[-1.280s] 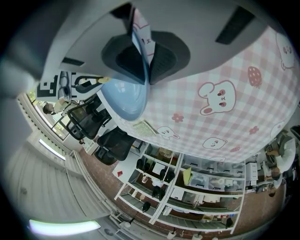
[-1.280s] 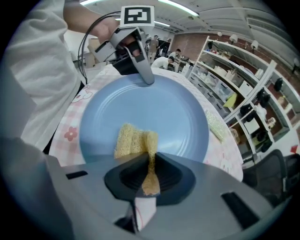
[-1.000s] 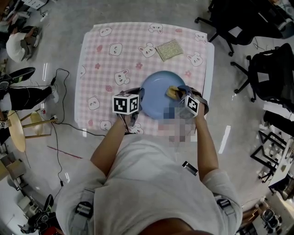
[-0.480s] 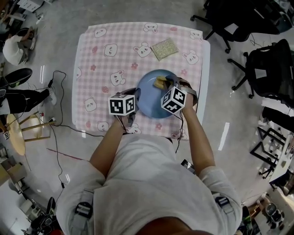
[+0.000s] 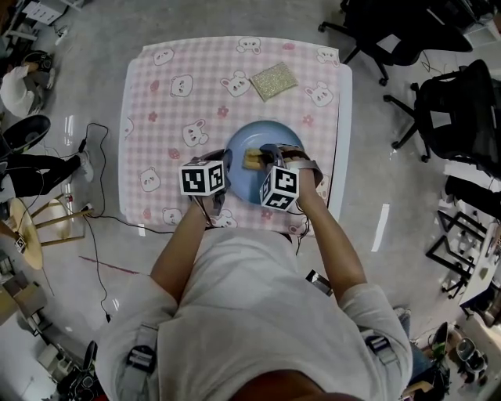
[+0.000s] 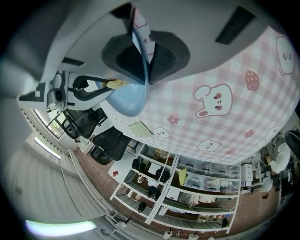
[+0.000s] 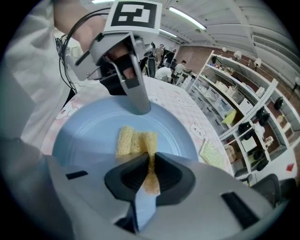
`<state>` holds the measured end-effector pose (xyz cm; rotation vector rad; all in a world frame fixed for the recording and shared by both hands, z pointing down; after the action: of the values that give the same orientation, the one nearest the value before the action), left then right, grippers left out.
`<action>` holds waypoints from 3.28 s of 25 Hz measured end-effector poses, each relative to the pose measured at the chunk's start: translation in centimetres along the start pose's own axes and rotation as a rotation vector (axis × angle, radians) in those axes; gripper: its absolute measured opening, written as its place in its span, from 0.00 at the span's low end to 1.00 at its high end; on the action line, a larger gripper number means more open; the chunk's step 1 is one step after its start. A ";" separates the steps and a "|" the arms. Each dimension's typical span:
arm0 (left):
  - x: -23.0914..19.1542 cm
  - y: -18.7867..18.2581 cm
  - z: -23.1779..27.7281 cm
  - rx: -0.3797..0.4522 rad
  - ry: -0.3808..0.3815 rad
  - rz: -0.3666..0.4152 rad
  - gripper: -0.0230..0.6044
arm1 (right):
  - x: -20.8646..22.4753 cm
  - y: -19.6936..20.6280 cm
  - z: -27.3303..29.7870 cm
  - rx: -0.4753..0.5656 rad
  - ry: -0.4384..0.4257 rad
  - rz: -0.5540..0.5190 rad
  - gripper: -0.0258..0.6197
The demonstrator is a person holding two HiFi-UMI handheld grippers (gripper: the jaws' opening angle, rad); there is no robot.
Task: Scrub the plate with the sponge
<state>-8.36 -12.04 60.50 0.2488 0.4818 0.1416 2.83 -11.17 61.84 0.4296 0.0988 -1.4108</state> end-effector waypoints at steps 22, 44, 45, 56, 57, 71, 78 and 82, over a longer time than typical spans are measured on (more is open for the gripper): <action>-0.1 0.2 0.4 0.006 0.011 -0.014 0.09 | -3.3 6.7 -1.1 -0.083 -0.104 0.096 0.11; 0.2 0.4 0.0 0.022 0.016 -0.026 0.09 | 4.8 -0.5 1.7 -0.049 0.119 0.066 0.11; 0.2 0.4 0.0 0.022 0.020 -0.029 0.09 | 4.4 -1.2 1.5 -0.028 0.114 0.044 0.11; -0.6 0.2 0.5 0.024 0.021 -0.028 0.09 | -3.0 -1.8 -0.6 0.082 -0.016 -0.163 0.11; -0.8 0.4 0.6 0.020 0.016 -0.027 0.09 | -3.5 -1.3 -0.8 0.076 -0.026 -0.162 0.11; -1.8 1.9 0.2 0.051 -0.063 -0.025 0.27 | -3.0 2.3 -3.9 0.188 -0.070 0.359 0.11; -2.3 3.0 -5.2 0.216 -0.092 0.012 0.23 | -2.0 2.8 -6.3 0.274 -0.032 0.635 0.11; -1.4 5.3 -6.9 0.254 -0.069 0.045 0.05 | -2.6 2.2 -7.6 0.313 -0.022 0.742 0.11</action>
<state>-13.23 -5.86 56.58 0.5123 0.4250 0.1155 5.95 -5.85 56.23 0.6294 -0.2811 -0.6942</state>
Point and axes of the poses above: the fingertips, and each gripper's own axes: z forward along the fingers, x to its right, y out of its underside, the point moved 3 cm from there along -z, backward along the fingers, and after that the axes turned 14 degrees about -x, right-handed, at the moved point
